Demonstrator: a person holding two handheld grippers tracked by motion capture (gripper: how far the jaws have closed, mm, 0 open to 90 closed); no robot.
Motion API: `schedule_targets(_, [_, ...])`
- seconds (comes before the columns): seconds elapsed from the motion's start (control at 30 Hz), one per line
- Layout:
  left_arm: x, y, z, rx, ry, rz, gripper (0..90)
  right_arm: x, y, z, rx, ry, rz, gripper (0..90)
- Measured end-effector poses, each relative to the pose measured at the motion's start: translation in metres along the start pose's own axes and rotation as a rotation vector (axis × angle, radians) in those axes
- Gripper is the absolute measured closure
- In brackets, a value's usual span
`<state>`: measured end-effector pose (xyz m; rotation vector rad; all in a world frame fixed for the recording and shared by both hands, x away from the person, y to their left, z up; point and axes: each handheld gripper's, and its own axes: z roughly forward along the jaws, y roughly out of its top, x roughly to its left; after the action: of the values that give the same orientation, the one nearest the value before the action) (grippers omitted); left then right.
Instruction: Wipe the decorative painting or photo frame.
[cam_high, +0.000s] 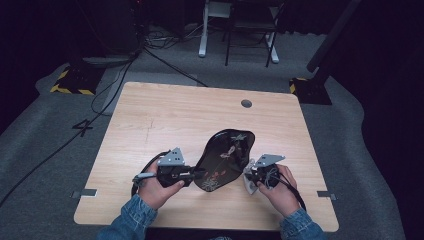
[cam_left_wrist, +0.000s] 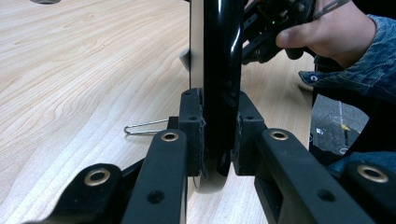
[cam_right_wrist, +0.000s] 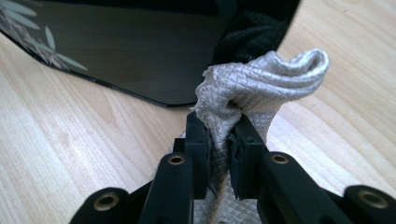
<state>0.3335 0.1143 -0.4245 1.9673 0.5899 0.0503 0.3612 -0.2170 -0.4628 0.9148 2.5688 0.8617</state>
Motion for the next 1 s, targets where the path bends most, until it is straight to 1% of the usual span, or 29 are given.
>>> schedule_targets(0.23, [0.0,0.0,0.0,0.0,-0.001,0.0,78.1,0.005,0.0,0.007,0.036,0.021,-0.014,80.1])
schedule_targets(0.33, [0.0,0.0,0.0,0.001,0.0,0.0,78.1,0.006,0.0,0.008,0.04,0.023,-0.02,80.0])
schedule_targets(0.53, [0.0,0.0,0.0,0.002,-0.002,-0.001,78.1,0.011,0.001,0.01,0.057,0.047,-0.035,79.7])
schedule_targets(0.73, [0.002,0.001,0.0,0.005,-0.006,0.0,78.1,0.017,0.002,0.011,0.053,0.084,-0.044,79.2])
schedule_targets(0.77, [0.002,0.001,0.0,0.003,-0.008,-0.001,78.1,0.017,0.002,0.01,0.05,0.098,-0.045,79.1])
schedule_targets(0.8, [0.002,0.001,0.0,0.003,-0.008,-0.001,78.1,0.017,0.002,0.01,0.05,0.098,-0.045,79.1])
schedule_targets(0.87, [0.002,0.001,0.0,0.004,-0.008,0.0,78.2,0.018,0.002,0.009,0.036,0.142,-0.038,79.0])
schedule_targets(0.9, [0.002,0.001,0.001,0.005,-0.009,0.001,78.2,0.019,0.002,0.009,0.026,0.175,-0.033,79.1])
schedule_targets(0.97, [0.002,0.002,0.001,0.006,-0.009,-0.001,78.1,0.022,0.003,0.007,-0.004,0.257,-0.022,79.2])
schedule_targets(1.0, [0.003,0.002,0.001,0.005,-0.01,-0.001,78.2,0.024,0.004,0.004,-0.009,0.28,-0.025,79.2])
